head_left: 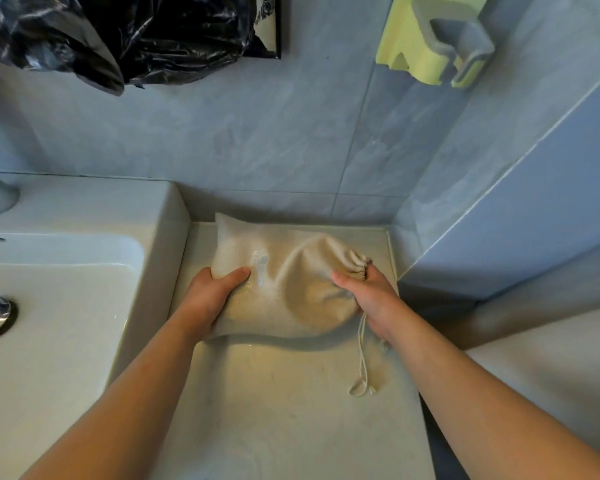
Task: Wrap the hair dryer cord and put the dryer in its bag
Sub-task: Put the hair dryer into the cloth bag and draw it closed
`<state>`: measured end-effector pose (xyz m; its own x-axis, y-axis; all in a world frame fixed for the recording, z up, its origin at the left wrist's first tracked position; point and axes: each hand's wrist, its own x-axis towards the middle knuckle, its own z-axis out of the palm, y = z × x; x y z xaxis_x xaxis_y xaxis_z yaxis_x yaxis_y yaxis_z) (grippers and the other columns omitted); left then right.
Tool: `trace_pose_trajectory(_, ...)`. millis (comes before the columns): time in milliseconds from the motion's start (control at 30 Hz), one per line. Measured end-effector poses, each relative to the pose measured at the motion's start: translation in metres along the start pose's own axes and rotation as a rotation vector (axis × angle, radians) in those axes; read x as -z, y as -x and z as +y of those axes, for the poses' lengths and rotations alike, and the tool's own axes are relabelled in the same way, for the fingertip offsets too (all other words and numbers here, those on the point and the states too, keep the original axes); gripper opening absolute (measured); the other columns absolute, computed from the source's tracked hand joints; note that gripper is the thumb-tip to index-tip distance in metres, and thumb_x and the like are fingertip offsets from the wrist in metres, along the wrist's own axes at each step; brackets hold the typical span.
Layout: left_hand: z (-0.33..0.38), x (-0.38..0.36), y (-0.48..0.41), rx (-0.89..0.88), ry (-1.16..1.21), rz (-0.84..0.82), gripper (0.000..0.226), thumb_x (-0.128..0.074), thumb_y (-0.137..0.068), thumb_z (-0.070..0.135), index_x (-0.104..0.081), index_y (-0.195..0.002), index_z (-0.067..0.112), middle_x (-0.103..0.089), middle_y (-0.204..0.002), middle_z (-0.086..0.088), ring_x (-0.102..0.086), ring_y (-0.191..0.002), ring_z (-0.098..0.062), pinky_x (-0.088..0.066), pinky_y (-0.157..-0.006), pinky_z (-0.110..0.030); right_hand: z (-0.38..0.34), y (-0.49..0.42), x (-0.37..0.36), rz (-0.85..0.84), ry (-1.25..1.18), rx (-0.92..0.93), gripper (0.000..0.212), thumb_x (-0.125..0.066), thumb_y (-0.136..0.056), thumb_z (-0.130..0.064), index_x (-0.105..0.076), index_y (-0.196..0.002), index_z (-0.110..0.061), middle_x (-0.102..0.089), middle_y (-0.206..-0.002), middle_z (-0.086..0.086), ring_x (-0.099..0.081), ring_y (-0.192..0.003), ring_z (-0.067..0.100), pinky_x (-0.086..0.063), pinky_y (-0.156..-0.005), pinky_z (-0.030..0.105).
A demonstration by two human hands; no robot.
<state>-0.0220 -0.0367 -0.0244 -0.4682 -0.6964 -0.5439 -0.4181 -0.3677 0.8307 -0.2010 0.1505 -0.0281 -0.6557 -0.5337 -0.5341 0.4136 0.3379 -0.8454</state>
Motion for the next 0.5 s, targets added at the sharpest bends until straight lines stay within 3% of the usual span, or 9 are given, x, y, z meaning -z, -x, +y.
trace_pose_trajectory(133,-0.008,0.003,-0.01,0.0,-0.084,0.059,0.048,-0.078,-0.079,0.042,-0.061,-0.114,0.014,-0.071,-0.103,-0.003,-0.068,-0.092,-0.022,-0.051,-0.068,-0.032,0.001,-0.011,-0.003,-0.012,0.05,-0.007,0.049,-0.082,-0.071,-0.033,-0.062,-0.114,-0.025,-0.074,-0.105,-0.002,-0.07,-0.095,0.017,-0.055,-0.091,0.04)
trace_pose_trajectory(233,-0.009,0.002,-0.006,-0.089,-0.142,0.083,0.053,-0.073,-0.084,0.042,-0.06,-0.124,0.01,-0.07,-0.11,-0.002,-0.067,-0.102,-0.024,-0.05,-0.072,-0.028,-0.001,-0.009,-0.005,0.025,0.106,-0.005,0.046,-0.078,-0.076,-0.036,-0.063,-0.117,-0.022,-0.073,-0.102,-0.005,-0.069,-0.094,0.014,-0.055,-0.08,0.03)
trace_pose_trajectory(333,-0.018,0.005,0.011,-0.198,-0.259,0.164,0.072,-0.069,-0.089,0.04,-0.038,-0.15,0.016,-0.05,-0.143,-0.005,-0.049,-0.133,-0.026,-0.043,-0.103,-0.036,0.002,0.001,-0.004,0.199,0.374,0.086,0.059,-0.072,-0.077,-0.047,-0.055,-0.127,-0.023,-0.065,-0.119,-0.004,-0.061,-0.113,0.019,-0.051,-0.089,0.032)
trace_pose_trajectory(400,-0.028,0.012,0.018,-0.331,-0.395,0.14,0.089,-0.078,-0.08,0.042,-0.033,-0.154,0.022,-0.03,-0.159,-0.001,-0.031,-0.145,-0.019,-0.029,-0.117,-0.035,0.009,0.012,-0.004,0.203,0.553,0.205,0.082,-0.072,-0.076,-0.05,-0.032,-0.145,-0.031,-0.041,-0.147,-0.004,-0.042,-0.134,0.018,-0.041,-0.102,0.034)
trace_pose_trajectory(500,-0.039,0.018,0.014,-0.397,-0.649,0.016,0.104,-0.089,-0.066,0.039,-0.033,-0.153,0.026,-0.018,-0.163,0.008,-0.018,-0.148,-0.006,-0.015,-0.114,-0.02,0.019,0.017,-0.009,0.07,0.763,0.277,0.095,-0.072,-0.075,-0.052,-0.011,-0.147,-0.047,-0.002,-0.162,-0.009,-0.015,-0.147,0.018,-0.027,-0.111,0.033)
